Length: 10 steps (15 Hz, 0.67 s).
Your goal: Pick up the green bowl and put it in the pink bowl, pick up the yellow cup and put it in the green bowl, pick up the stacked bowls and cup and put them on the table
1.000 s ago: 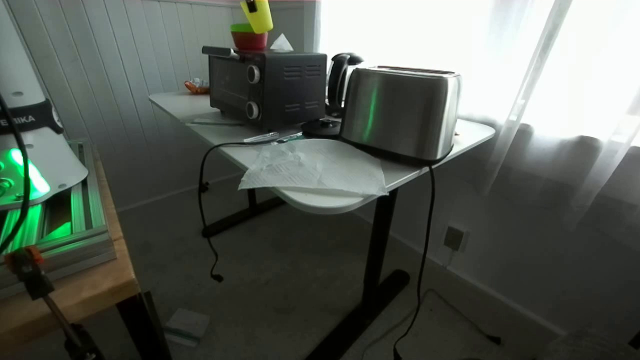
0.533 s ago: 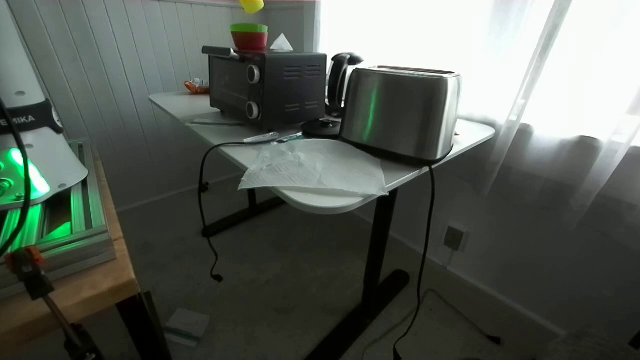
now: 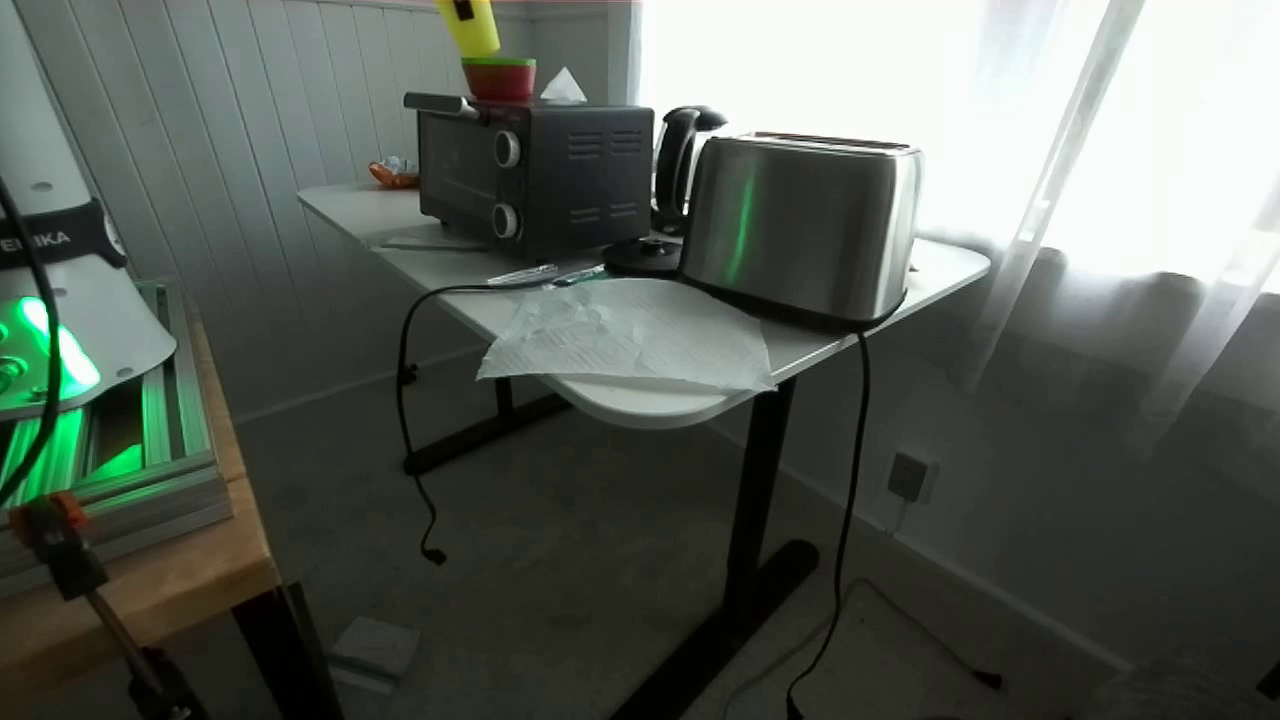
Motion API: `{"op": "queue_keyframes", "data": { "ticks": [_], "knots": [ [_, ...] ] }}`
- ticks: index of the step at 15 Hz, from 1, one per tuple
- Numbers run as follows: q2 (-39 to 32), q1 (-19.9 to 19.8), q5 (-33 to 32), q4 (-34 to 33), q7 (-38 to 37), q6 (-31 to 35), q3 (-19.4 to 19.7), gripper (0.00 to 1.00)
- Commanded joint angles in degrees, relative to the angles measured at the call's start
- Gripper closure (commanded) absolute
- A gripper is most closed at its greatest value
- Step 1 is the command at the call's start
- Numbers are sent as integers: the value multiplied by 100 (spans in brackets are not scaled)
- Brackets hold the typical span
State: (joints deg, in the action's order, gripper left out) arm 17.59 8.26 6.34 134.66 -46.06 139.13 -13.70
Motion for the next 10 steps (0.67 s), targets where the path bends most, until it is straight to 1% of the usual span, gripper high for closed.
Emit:
{"op": "queue_keyframes", "data": {
  "ticks": [1, 5, 6, 7, 10],
  "knots": [
    [-350, -7, 3, -411, 70, -266, -80, 97],
    [-641, -11, -66, -648, 3, -268, -103, 97],
    [-704, -16, -96, -716, -36, -314, -105, 82],
    [-761, -29, -172, -742, -66, -319, -109, 70],
    [-870, -12, -236, -824, -133, -429, -97, 51]
  ]
}}
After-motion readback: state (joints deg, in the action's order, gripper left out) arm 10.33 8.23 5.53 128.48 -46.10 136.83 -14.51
